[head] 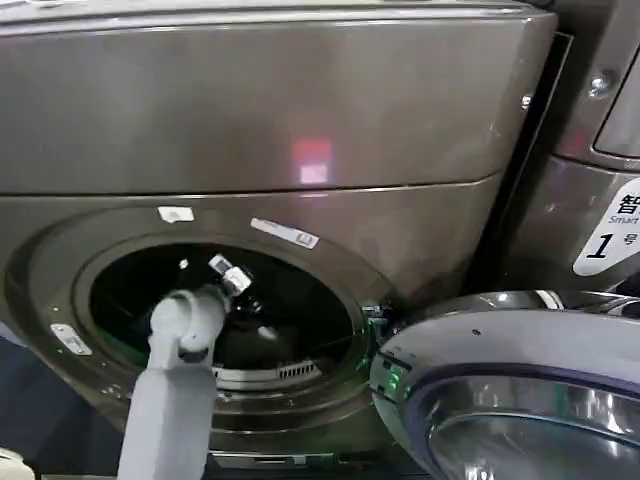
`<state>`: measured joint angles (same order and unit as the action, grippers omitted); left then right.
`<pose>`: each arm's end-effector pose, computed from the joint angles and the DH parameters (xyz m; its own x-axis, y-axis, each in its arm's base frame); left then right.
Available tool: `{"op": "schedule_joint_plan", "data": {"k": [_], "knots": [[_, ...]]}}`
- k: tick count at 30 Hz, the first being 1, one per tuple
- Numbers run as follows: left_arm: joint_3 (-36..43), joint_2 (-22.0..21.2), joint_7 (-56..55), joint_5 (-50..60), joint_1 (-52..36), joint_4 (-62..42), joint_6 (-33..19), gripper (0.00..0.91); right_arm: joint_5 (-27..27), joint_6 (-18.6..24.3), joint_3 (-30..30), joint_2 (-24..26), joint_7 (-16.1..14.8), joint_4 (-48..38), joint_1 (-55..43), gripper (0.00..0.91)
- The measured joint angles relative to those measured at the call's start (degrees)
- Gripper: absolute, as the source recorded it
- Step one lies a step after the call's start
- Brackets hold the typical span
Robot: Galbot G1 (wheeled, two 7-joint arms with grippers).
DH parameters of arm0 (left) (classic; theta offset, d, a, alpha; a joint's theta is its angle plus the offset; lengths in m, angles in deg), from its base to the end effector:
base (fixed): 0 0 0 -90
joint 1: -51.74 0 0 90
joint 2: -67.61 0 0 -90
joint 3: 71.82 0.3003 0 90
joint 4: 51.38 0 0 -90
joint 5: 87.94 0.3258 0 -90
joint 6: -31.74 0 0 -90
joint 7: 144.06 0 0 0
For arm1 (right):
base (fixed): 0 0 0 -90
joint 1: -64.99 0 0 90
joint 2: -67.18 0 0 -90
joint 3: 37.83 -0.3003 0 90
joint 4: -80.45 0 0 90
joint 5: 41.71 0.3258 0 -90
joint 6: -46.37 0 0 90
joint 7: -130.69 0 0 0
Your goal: Grasp the clothes from the dryer.
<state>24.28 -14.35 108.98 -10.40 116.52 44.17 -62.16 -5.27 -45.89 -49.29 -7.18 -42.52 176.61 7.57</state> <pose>0.4072 0.0035 -0.1078 -0.7141 0.1367 0.6866 0.6698 -0.1520 0.7268 -0.1457 -0.3772 -0.1085 0.0837 0.9261 -0.3678 0.9925 -0.0444 0.1142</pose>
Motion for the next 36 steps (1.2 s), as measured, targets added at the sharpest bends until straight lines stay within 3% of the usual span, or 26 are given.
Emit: {"op": "schedule_joint_plan", "data": {"k": [4, 11, 32, 33, 34, 36], "knots": [[1.48, 0.07, 1.63, -0.64, -1.71, -2.37, -5.11, 0.907, -0.05, 0.2, 0.01, -0.15, -0.05, -0.25, 0.01, 0.907], [2.76, -0.08, 3.15, -2.27, -2.52, -6.95, -8.95, 0.907, -0.16, 0.31, 0.27, -0.14, -0.09, -0.4, -0.04, 0.907], [2.32, 2.33, 3.96, -6.16, 4.24, -9.46, -7.71, 0.907, -1.15, 0.38, 1.49, -0.85, 0.0, 0.59, -0.5, 0.907], [2.46, 2.29, 3.95, -6.25, 4.17, -10.02, -7.47, 0.08, -1.18, 0.38, 1.47, -0.81, 0.0, 0.52, -0.44, 0.907], [2.47, 2.23, 3.93, -6.26, 4.09, -10.61, -7.36, 0.0, -1.2, 0.38, 1.49, -0.79, 0.0, 0.5, -0.44, 0.907], [2.47, 2.13, 3.9, -6.53, 3.85, -12.02, -7.23, 0.0, -1.22, 0.37, 1.6, -0.78, 0.04, 0.57, -0.5, 0.907]]}}
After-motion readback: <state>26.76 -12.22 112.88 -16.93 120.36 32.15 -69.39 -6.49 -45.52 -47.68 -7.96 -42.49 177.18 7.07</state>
